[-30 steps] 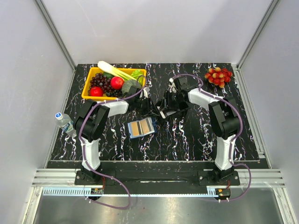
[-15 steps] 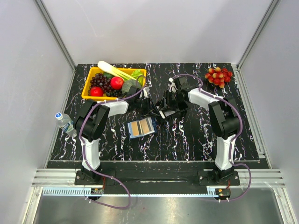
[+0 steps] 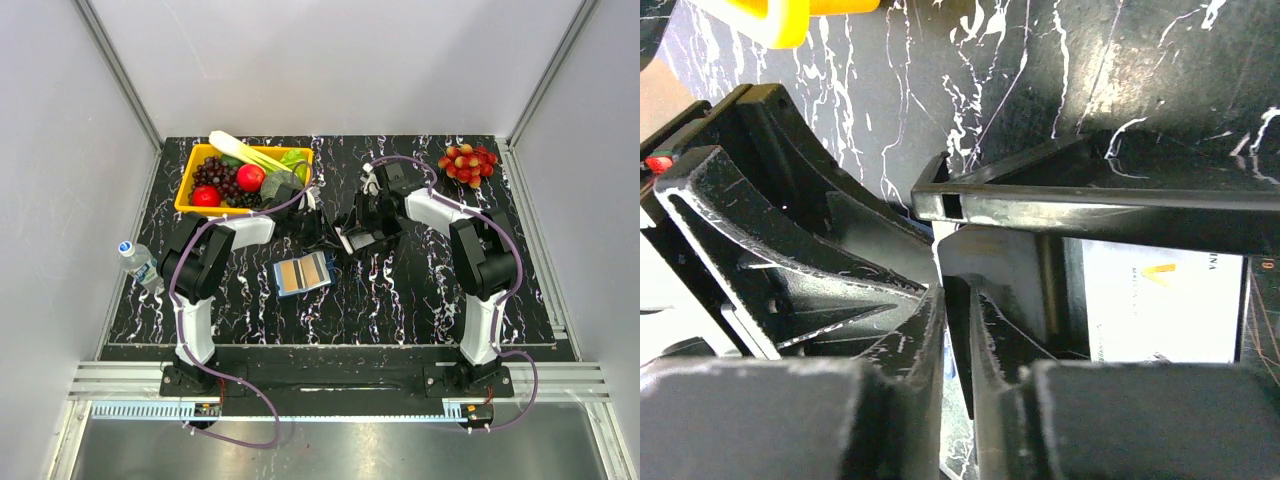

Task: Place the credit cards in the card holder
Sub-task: Pick up the credit card from the storage box.

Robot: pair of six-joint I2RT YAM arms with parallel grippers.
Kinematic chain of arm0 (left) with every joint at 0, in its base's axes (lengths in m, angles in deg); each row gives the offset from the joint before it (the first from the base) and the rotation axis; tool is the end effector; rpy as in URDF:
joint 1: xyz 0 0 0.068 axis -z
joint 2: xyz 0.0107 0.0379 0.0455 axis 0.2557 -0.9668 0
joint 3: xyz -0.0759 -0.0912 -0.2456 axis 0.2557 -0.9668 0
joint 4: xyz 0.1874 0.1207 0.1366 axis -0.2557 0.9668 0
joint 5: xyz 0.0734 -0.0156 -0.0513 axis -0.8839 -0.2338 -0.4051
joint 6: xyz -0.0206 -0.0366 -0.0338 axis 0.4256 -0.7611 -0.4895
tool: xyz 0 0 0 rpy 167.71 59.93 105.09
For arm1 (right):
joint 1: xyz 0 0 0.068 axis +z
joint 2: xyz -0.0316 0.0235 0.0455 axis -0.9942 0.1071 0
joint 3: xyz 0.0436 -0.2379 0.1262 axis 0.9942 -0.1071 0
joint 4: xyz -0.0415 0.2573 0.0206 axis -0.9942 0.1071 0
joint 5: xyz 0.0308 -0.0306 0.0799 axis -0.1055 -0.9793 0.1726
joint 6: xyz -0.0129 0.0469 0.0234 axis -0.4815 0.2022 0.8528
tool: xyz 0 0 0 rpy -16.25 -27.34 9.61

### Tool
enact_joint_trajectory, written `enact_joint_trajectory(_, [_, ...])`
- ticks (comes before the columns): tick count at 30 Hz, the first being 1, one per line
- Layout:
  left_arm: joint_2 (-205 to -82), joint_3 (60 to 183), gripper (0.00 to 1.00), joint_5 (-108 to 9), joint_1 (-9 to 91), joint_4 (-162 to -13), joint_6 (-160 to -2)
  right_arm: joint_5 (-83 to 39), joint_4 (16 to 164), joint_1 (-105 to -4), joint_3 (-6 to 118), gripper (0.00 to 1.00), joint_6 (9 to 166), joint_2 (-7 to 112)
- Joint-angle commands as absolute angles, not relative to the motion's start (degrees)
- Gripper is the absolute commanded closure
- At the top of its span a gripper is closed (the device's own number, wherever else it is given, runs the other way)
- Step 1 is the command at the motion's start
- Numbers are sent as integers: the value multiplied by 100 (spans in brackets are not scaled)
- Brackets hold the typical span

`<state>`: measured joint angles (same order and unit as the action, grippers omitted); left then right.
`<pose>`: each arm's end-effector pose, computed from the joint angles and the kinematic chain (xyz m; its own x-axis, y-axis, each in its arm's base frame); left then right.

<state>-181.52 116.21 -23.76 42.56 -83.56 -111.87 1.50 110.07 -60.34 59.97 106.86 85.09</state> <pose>0.3496 -0.2063 0.1440 -0.9686 -0.1245 -0.2151 0.0852 0.6466 -0.7580 0.3794 0.1854 0.1816 -0.9453 -0.0042 -0.3261 -0.2227 0.7388 0.6361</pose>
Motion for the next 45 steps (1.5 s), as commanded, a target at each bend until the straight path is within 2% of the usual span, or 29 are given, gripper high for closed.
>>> enact_joint_trajectory(1, [-18119,11629,64,-2309,4268,-8758,-11223,224,10926,-5986,5980,86,10778,8202])
enact_joint_trajectory(10, [-18066,11576,64,-2318,4276,-8767,-11223,-778,11199,-5986,6235,94,10541,8105])
enact_joint_trajectory(12, [-18057,11585,64,-2326,4268,-8767,-11215,-823,11234,-5994,6279,100,10488,8131])
enact_joint_trajectory(21, [-18083,11585,63,-2326,4276,-8767,-11206,-1280,11857,-5722,6639,100,9891,8307])
enact_joint_trajectory(33, [-18075,11620,64,-2326,4268,-8741,-11206,-1772,12473,-5529,6842,89,9442,8614])
enact_joint_trajectory(38, [-18075,11620,64,-2318,4268,-8723,-11188,-1702,12596,-5485,6859,88,9319,8667])
enact_joint_trajectory(41, [-18083,11611,64,-2335,4268,-8732,-11197,-1649,12631,-5476,6877,84,9293,8685])
enact_joint_trajectory(43, [-18083,11611,64,-2335,4259,-8723,-11197,-1693,12649,-5476,6886,84,9293,8685])
enact_joint_trajectory(45, [-18066,11611,64,-2344,4276,-8732,-11197,-1737,12658,-5467,6894,92,9301,8633])
